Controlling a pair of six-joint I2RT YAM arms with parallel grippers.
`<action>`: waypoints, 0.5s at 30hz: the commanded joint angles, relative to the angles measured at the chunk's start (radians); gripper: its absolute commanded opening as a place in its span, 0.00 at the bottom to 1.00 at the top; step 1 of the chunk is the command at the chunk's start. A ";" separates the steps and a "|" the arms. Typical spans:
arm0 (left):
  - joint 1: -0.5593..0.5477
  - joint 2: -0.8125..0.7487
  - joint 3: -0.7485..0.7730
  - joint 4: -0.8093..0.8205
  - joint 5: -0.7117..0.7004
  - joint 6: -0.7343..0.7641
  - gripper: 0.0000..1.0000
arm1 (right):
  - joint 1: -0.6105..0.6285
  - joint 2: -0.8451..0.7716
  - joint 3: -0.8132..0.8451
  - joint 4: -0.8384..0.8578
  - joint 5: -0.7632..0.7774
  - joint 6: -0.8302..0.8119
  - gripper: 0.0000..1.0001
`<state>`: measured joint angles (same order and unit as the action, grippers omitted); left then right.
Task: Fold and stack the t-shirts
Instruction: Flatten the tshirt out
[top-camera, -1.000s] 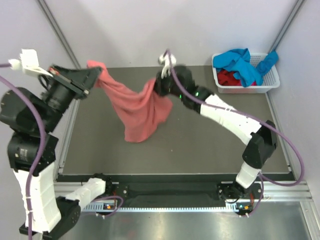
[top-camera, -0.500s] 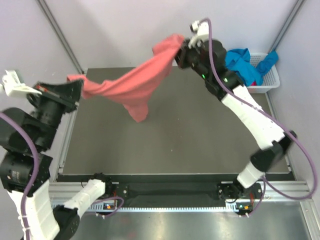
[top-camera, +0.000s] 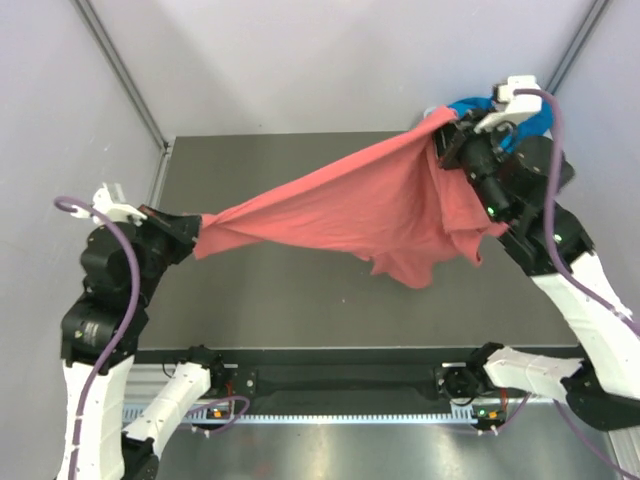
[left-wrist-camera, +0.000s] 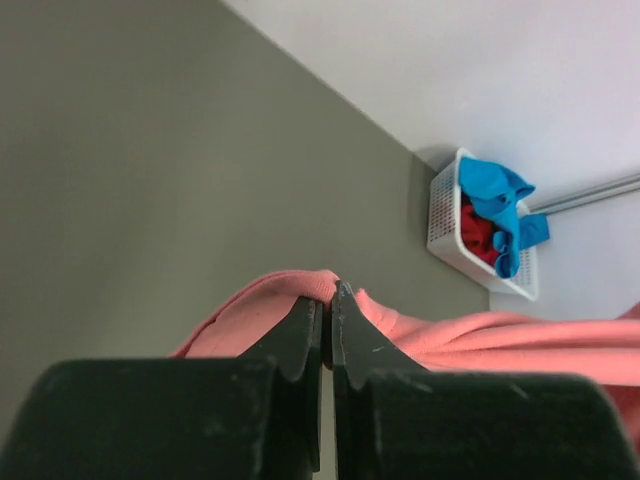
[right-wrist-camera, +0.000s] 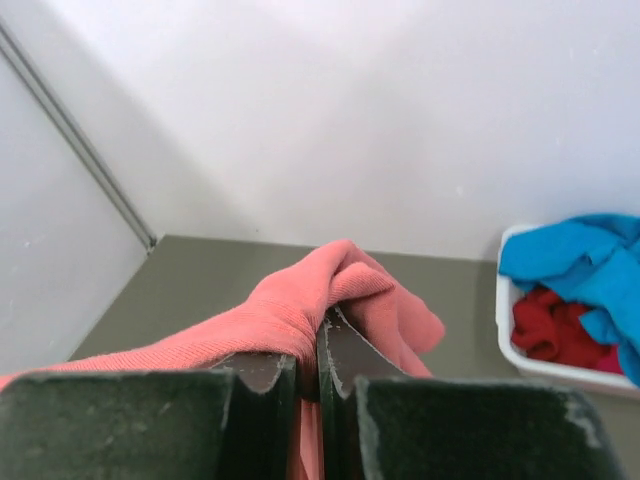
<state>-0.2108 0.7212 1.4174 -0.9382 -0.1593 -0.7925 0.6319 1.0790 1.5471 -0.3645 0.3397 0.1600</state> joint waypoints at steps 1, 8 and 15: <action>0.005 -0.028 -0.145 0.096 -0.016 -0.034 0.00 | -0.012 0.180 -0.004 0.200 0.041 -0.051 0.00; 0.007 0.078 -0.336 0.157 -0.095 0.006 0.08 | -0.060 0.548 0.114 0.213 -0.070 0.016 0.19; 0.010 0.274 -0.350 0.134 -0.157 0.128 0.65 | -0.093 0.845 0.493 -0.237 -0.087 -0.005 0.68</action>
<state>-0.2054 0.9634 1.0508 -0.8402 -0.2642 -0.7444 0.5591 1.9862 1.9076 -0.4355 0.2588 0.1619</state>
